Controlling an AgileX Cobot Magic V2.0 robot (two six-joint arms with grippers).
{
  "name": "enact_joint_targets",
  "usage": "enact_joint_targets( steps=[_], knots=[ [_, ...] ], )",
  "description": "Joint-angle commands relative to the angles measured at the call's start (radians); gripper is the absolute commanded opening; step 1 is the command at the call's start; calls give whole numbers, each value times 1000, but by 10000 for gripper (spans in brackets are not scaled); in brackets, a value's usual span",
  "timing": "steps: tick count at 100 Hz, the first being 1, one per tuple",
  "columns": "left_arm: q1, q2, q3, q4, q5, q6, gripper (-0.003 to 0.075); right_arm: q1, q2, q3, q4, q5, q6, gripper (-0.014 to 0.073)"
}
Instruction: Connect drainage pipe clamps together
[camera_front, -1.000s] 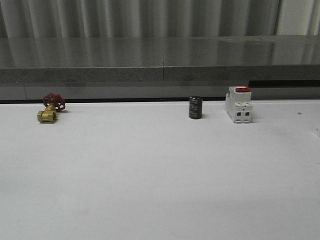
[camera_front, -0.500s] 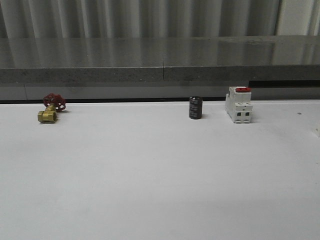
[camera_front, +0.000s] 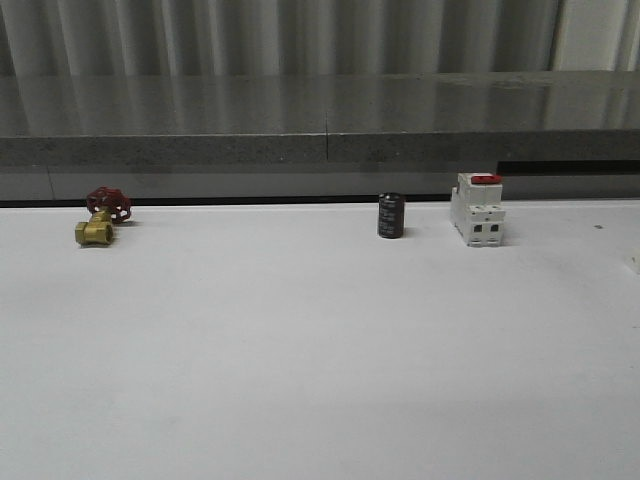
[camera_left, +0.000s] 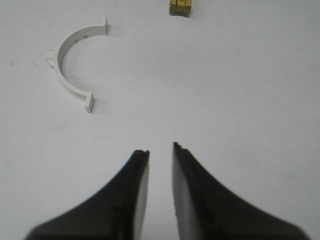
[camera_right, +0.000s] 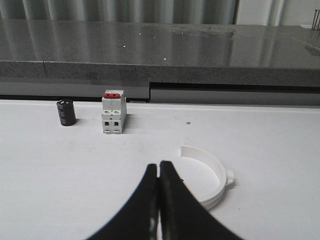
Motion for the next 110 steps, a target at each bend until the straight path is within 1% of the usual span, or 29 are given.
enact_joint_targets(
  steps=[1, 3, 4, 5, 8, 14, 27, 38, 57, 73, 83, 100, 110],
  knots=[
    [-5, 13, -35, -7, -52, -7, 356, -5, -18, -16, 1, -75, -7, -67],
    [-5, 14, -35, -7, -52, -7, 386, -5, -18, -16, 1, -75, -7, -67],
    [-5, 14, -35, -7, -52, -7, 427, -5, -18, -16, 1, -75, -7, -67],
    [-5, 14, -35, -7, -52, -7, 427, -5, -18, -16, 1, -75, -7, -67],
    [-5, 14, -35, -7, -52, -7, 477, -5, -18, -16, 1, -75, -7, -67],
    [-5, 14, -35, -7, -50, -7, 514, -5, -18, -16, 1, -75, -7, -67],
    [-5, 16, -35, -10, -50, -7, 513, -5, -18, -16, 1, -75, -7, -67],
    [-5, 60, -48, 9, -31, -7, 513, -5, -18, -16, 1, -75, -7, -67],
    [-5, 268, -158, 113, 7, -2, 513, -5, -18, -16, 1, -75, -7, -67],
    [0, 436, -294, 117, 9, 85, 513, -5, -18, -16, 1, -75, -7, -67],
    [41, 539, -382, 102, 9, 125, 513, -5, -18, -16, 1, -75, -7, -67],
    [164, 683, -482, -23, -8, 310, 513, -5, -18, -16, 1, -75, -7, -67],
    [230, 754, -518, -46, -20, 357, 513, -5, -18, -16, 1, -75, -7, -67]
  ],
)
